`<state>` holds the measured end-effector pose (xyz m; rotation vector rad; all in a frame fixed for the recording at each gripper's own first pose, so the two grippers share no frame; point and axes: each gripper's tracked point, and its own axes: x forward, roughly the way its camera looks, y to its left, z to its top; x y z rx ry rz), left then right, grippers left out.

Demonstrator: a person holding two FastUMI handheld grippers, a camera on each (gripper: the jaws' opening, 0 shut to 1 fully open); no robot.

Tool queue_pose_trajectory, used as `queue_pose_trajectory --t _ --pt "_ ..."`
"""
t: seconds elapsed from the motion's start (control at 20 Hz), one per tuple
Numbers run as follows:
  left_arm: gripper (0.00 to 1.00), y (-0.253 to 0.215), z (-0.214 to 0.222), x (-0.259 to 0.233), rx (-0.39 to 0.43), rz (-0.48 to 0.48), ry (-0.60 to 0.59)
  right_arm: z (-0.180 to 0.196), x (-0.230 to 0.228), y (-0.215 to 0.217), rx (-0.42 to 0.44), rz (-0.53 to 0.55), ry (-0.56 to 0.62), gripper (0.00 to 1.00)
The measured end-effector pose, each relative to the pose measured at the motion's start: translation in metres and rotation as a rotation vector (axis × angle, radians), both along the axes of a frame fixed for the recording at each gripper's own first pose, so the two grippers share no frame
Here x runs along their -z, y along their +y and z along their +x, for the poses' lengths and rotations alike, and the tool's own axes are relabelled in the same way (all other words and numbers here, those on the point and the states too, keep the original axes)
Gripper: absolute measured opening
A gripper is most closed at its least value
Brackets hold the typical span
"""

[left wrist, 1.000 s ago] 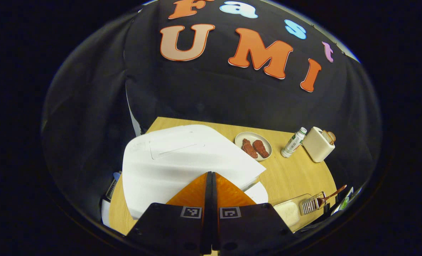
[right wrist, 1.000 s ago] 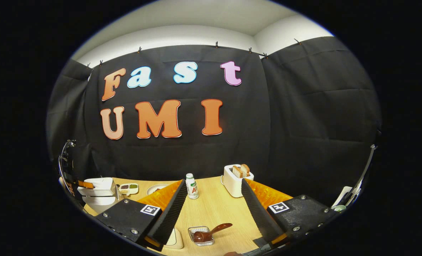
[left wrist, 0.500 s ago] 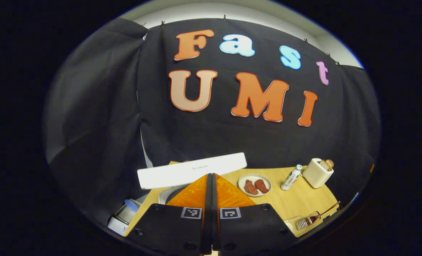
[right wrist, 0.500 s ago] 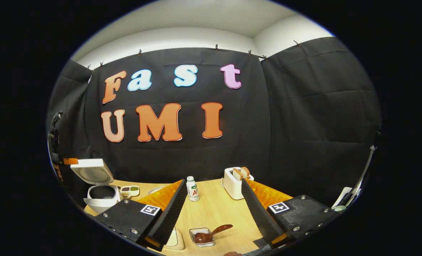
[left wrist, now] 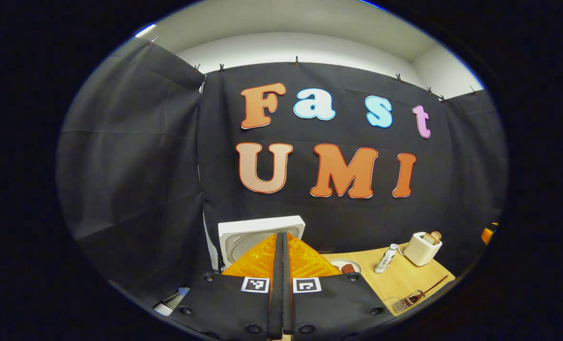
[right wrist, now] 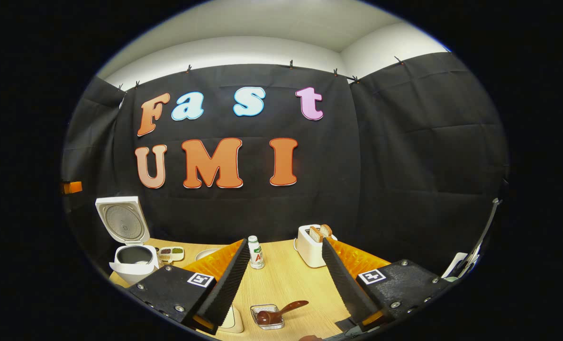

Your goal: Close the left gripper, press the button to open the rice cooker; take a wooden spoon from the chopstick holder with the right hand, scoop a spoonful of rice and pour it into the rice cooker, then put the wooden spoon back into the chopstick holder.

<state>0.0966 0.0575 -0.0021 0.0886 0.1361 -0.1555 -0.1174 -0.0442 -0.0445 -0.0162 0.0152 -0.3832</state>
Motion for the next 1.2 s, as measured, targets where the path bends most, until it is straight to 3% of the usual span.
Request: queue_pose_trajectory --t 0.35,0.45,0.55,0.75,1.2 --pt "0.06 0.017 -0.019 -0.003 -0.021 0.001 -0.002 0.002 0.007 -0.014 0.01 0.004 -0.016 0.95" --pt "0.34 0.015 -0.017 -0.001 -0.022 0.003 -0.003 0.003 0.017 -0.02 0.015 0.026 -0.009 0.95" --pt "0.34 0.016 -0.022 -0.006 -0.022 0.004 -0.011 0.006 0.03 -0.026 0.014 0.055 -0.008 0.95" --pt "1.0 0.024 -0.026 -0.021 -0.056 0.018 -0.059 0.016 0.067 -0.041 0.017 0.106 0.005 0.95" --pt "1.0 0.021 -0.043 -0.029 -0.08 0.029 -0.079 0.036 0.187 -0.063 0.022 0.318 0.104 0.95"
